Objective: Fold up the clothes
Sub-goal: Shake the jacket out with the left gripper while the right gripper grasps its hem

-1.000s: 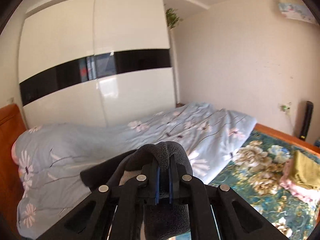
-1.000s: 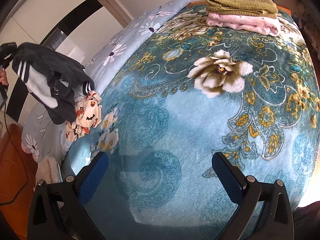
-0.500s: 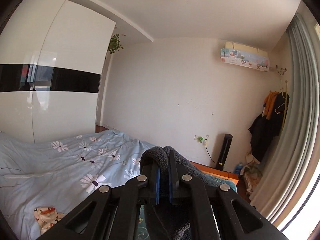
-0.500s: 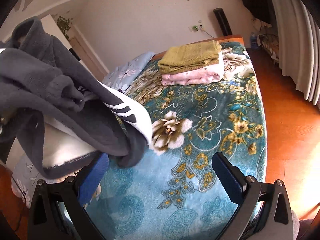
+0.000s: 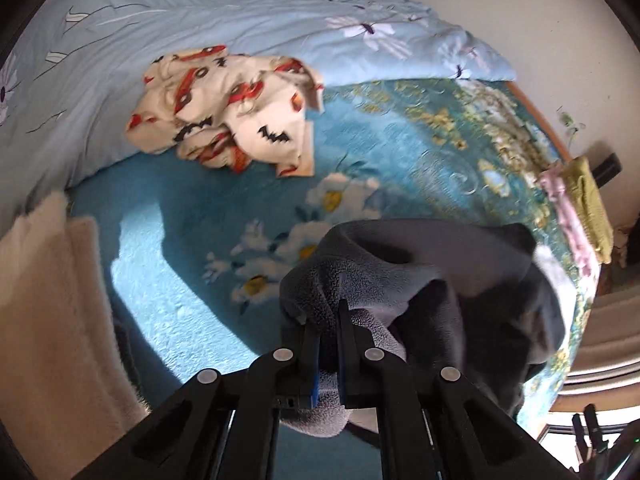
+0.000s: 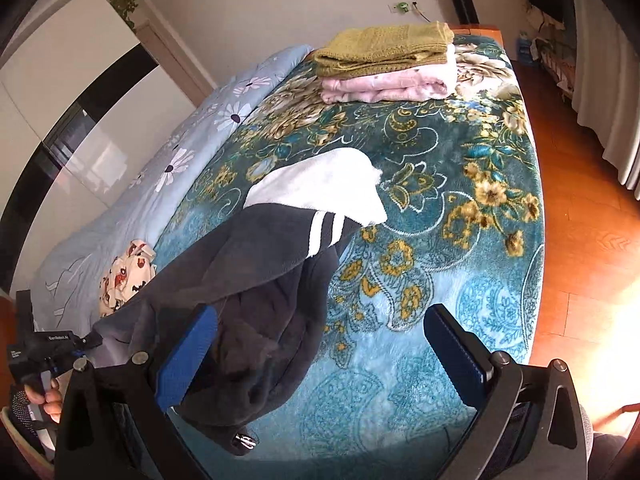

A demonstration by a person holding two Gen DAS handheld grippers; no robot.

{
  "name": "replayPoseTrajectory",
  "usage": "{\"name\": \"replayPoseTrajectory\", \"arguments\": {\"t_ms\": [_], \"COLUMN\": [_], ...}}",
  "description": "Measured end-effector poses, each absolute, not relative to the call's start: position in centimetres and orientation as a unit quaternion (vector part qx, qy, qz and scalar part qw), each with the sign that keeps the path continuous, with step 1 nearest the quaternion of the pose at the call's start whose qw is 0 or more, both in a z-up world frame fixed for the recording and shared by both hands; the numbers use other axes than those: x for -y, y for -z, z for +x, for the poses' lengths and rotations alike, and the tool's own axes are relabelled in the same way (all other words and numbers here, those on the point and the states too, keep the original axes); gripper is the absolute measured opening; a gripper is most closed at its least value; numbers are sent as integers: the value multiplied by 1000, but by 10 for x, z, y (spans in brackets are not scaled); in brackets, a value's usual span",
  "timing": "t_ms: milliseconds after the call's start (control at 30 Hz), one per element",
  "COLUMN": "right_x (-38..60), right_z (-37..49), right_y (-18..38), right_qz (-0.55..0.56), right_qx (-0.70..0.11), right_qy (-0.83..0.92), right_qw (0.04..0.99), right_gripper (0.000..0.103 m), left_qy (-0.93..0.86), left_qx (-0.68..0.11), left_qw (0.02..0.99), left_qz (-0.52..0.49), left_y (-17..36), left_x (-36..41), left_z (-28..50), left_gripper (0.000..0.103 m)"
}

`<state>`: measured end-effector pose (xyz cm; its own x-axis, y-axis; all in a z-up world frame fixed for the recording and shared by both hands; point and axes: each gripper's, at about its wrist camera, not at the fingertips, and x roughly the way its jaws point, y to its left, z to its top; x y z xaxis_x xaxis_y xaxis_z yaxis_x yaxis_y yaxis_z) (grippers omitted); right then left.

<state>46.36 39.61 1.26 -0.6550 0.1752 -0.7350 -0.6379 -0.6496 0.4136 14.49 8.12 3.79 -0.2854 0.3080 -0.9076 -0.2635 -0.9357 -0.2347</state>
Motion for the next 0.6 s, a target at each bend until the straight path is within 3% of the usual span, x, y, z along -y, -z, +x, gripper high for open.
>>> {"name": "replayPoseTrajectory", "arguments": {"t_ms": [333,467,600], "right_x": [-367,-359,-354], "right_z": [431,422,406], "right_y": [-6,-16,-12], "right_qz": [-369,-359,-400], "right_qx": [-296,-251,-180], "right_qy": [-869,-887,-884], "right_qw": [146,148,159], "right_gripper": [103,103,103], "left_qy": [-791,-780,-769], "left_qx": [3,10,25], "left_qw": [143,144,144], "left_qz": [-595,-608,-623], "left_y": [2,20,32], "left_x": [-80,-71,-59], "left_z": [140,134,134], "left_gripper": [13,34,42]}}
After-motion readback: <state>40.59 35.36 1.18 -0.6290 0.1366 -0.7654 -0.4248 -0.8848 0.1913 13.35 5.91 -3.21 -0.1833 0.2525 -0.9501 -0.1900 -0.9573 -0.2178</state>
